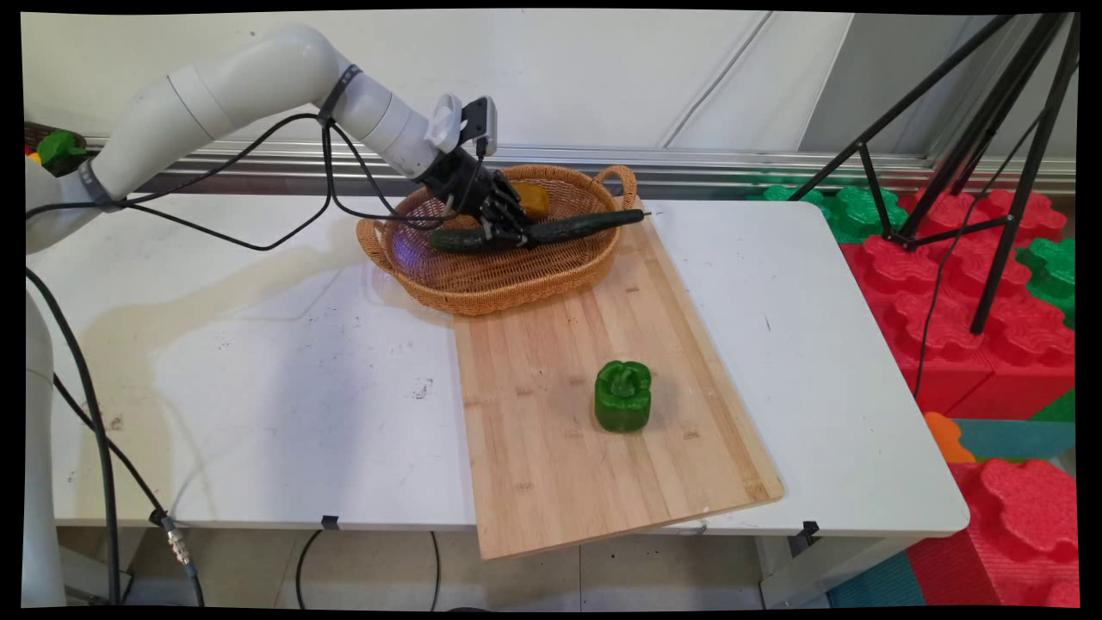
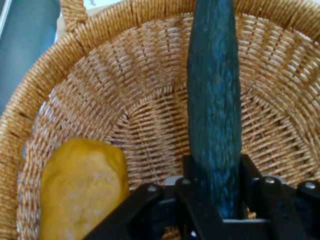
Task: Place the picked object on the cutting board
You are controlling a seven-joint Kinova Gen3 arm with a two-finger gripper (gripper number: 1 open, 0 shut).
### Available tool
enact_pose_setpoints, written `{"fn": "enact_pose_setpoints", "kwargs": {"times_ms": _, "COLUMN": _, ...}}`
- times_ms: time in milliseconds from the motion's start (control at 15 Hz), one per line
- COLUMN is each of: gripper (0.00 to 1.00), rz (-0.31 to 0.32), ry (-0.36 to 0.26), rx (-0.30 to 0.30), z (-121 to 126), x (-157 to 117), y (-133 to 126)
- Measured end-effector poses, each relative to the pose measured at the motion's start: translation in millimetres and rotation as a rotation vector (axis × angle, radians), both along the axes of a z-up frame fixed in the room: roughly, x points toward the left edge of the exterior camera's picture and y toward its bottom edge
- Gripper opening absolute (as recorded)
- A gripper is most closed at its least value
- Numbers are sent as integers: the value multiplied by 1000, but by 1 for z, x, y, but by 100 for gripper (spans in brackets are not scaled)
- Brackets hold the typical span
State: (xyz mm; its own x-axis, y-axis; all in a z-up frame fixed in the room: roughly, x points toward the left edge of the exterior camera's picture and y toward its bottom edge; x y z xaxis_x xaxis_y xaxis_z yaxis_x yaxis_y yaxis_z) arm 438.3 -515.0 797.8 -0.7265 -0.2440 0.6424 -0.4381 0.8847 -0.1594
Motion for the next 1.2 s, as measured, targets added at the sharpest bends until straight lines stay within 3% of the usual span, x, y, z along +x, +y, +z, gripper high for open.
{"fn": "enact_pose_setpoints", "kwargs": {"times_ms": 533, "gripper": 0, "rz": -15, "ry": 20, "rx": -17, "z": 26, "x": 10, "y": 6}}
{"fn": "enact_pose_setpoints", "kwargs": {"times_ms": 1200, "gripper": 0, "rz": 10, "ry": 131, "rx": -28, "z": 96, "x": 33, "y": 41}}
